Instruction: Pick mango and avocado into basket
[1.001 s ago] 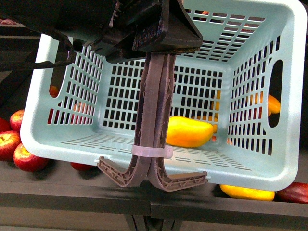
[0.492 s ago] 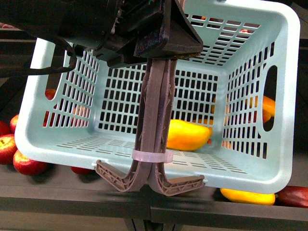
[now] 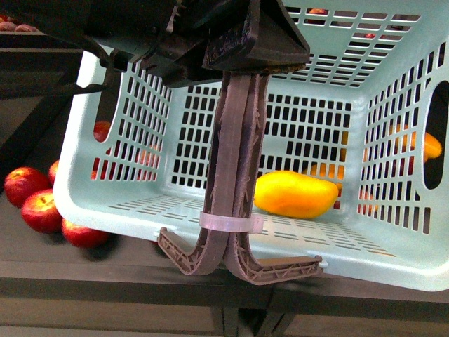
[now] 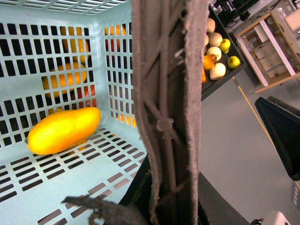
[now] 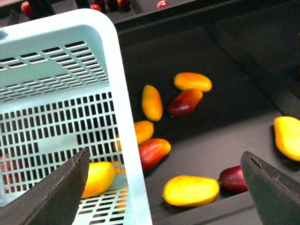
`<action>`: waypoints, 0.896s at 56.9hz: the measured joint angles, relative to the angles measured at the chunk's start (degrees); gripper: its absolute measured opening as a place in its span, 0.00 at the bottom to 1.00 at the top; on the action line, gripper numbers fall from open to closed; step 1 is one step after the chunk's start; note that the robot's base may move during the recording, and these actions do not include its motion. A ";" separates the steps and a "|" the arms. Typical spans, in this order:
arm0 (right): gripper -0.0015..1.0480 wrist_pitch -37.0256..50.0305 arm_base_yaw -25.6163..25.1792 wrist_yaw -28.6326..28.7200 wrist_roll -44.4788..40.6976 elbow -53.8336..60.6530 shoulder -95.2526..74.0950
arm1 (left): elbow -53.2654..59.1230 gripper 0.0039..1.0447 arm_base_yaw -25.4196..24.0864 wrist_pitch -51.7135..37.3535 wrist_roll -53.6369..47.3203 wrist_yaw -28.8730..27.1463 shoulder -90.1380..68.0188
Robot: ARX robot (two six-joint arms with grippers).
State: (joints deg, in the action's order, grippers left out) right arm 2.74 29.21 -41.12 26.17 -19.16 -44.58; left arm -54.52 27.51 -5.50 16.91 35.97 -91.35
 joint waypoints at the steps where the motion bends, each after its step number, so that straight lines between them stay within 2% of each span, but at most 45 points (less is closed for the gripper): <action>1: 0.92 0.00 0.00 0.02 0.00 0.00 0.00 | 0.00 0.07 0.00 0.00 -0.04 0.09 -0.02; 19: 0.92 -0.09 0.02 0.15 0.02 0.02 0.02 | 0.00 0.07 -0.48 0.00 -0.24 -1.77 -0.07; 51: 0.92 -0.13 0.09 0.20 0.02 -0.02 0.00 | 0.00 0.07 -0.42 0.00 -0.02 -1.11 -0.07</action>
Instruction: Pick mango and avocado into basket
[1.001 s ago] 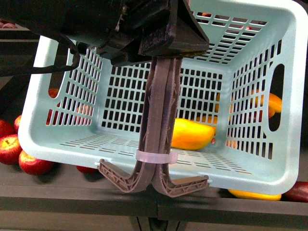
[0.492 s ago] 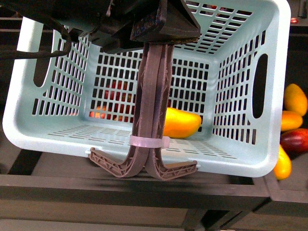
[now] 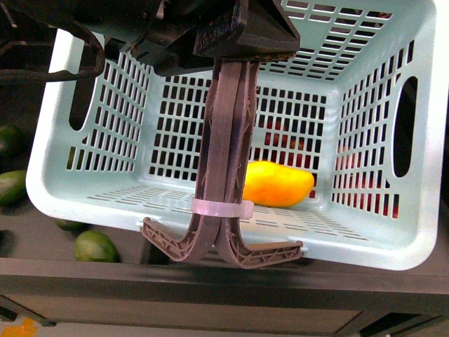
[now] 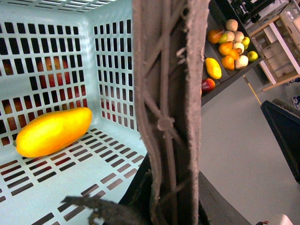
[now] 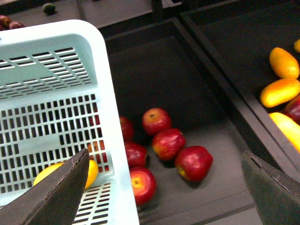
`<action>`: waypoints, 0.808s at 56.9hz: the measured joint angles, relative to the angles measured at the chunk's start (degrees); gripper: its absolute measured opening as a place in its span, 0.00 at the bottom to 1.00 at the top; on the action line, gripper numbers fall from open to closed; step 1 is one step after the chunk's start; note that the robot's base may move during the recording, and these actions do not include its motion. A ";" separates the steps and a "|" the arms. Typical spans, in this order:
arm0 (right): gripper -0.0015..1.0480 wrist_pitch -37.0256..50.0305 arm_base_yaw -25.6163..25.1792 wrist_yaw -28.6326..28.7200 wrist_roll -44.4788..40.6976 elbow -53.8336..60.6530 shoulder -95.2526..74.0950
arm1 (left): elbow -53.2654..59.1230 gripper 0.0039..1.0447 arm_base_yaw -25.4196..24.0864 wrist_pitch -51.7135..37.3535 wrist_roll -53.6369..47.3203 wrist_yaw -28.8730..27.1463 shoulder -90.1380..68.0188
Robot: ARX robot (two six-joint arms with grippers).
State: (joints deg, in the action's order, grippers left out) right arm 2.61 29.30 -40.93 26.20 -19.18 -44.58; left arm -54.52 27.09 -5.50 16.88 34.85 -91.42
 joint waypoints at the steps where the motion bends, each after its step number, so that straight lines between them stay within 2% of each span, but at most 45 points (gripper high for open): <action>1: 0.92 0.00 -0.02 -0.04 0.00 -0.02 0.00 | 0.00 0.07 0.00 0.00 0.00 0.02 0.00; 46: 0.92 0.00 0.04 -0.02 0.00 -0.02 0.04 | 0.00 0.07 -0.11 0.00 -0.11 -0.13 -0.11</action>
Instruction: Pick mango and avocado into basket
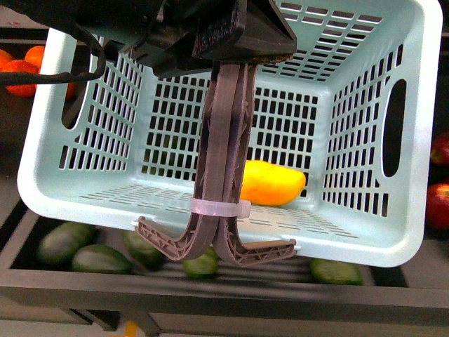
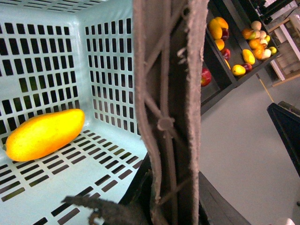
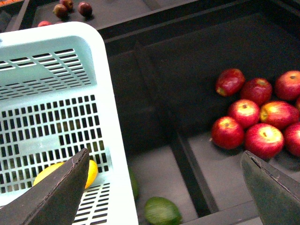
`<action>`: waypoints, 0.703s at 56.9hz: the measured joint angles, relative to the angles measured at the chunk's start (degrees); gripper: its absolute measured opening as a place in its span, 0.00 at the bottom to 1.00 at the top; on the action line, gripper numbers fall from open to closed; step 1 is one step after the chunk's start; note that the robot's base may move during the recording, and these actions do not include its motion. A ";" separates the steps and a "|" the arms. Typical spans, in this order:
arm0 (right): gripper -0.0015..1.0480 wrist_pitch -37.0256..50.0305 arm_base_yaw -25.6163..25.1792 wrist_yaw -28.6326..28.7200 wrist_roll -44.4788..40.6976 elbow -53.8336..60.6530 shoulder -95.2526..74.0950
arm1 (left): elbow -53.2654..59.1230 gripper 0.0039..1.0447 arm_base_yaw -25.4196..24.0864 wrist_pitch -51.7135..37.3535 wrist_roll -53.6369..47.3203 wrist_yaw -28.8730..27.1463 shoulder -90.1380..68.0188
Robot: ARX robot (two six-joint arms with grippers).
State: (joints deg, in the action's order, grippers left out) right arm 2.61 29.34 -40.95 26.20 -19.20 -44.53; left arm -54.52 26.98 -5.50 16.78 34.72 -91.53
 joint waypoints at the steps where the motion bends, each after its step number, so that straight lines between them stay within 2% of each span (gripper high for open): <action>1: 0.92 0.00 0.00 0.00 0.00 0.00 0.00 | 0.00 0.07 0.00 0.00 0.00 -0.07 0.00; 40: 0.92 0.00 0.15 0.46 -0.02 -0.02 -0.11 | -0.04 0.07 -0.26 0.00 -0.04 0.11 0.00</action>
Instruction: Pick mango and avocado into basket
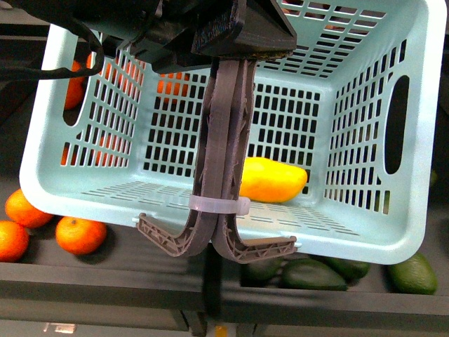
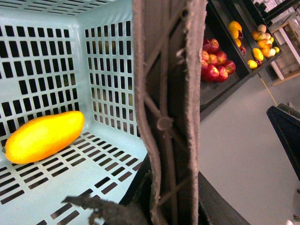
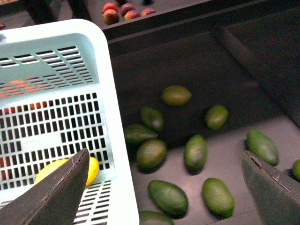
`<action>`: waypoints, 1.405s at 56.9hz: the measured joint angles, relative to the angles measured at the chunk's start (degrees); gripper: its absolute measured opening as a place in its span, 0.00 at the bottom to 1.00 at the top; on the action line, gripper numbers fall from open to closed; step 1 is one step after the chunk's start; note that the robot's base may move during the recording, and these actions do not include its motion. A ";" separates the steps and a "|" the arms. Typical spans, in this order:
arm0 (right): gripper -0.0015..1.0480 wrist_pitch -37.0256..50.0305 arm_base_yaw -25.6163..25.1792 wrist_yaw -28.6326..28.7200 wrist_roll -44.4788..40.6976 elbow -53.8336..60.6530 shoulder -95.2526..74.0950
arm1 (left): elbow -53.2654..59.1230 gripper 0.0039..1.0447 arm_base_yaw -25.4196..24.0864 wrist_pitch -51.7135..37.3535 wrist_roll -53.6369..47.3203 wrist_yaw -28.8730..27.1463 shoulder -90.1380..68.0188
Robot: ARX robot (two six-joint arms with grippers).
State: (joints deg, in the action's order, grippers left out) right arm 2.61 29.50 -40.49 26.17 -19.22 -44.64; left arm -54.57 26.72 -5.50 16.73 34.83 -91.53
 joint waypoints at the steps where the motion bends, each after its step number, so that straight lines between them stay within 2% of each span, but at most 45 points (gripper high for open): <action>1: 0.92 0.00 0.00 -0.02 0.00 0.00 -0.02 | 0.00 0.07 -0.20 0.00 0.02 -0.37 0.00; 12: 0.92 0.00 0.00 -0.24 0.02 0.00 -0.04 | 0.00 0.07 -0.48 0.00 -0.22 -1.07 0.00; 15: 0.92 -3.74 -2.67 7.74 -2.27 -0.96 0.04 | 0.00 0.07 -0.46 0.00 -0.07 -1.27 0.00; 17: 0.92 -3.96 -4.48 10.69 -3.32 -1.11 -0.11 | 0.00 0.07 -0.46 0.00 0.04 -1.22 0.00; 23: 0.92 -1.99 -15.04 19.39 -8.48 -2.99 -2.93 | 0.00 0.07 -0.15 0.00 -0.17 -0.13 0.00; 30: 0.92 0.87 -32.74 33.33 -14.23 -7.26 -14.40 | 0.00 0.07 0.57 0.00 -0.13 1.25 0.00; 33: 0.92 4.90 -38.23 34.58 -16.57 -8.28 -21.44 | 0.00 0.07 0.68 0.00 -0.07 1.22 0.00; 41: 0.92 8.00 -45.35 35.56 -17.86 -13.73 -37.70 | 0.00 0.07 0.37 0.00 -0.02 0.20 0.00; 46: 0.92 8.24 -47.10 35.60 -17.53 -17.94 -47.21 | 0.00 0.07 0.28 0.00 -0.17 -0.42 0.00; 53: 0.92 5.84 -47.87 36.74 -12.90 -25.66 -60.92 | 0.00 0.07 0.26 0.00 -0.13 -0.74 0.00; 60: 0.92 4.74 -46.97 34.36 -7.50 -32.13 -71.54 | 0.00 0.07 0.26 0.00 -0.15 -0.44 0.00; 69: 0.92 2.01 -45.11 34.03 -0.07 -37.77 -79.69 | 0.00 0.07 0.28 0.00 -0.15 0.35 0.00; 80: 0.92 2.73 -43.25 32.11 6.05 -43.25 -86.99 | 0.00 0.07 0.35 0.00 -0.07 0.63 0.00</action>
State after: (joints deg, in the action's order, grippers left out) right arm 5.34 -13.76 -8.38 32.23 -62.48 -131.63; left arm -54.57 27.07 -5.50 16.67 35.46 -91.53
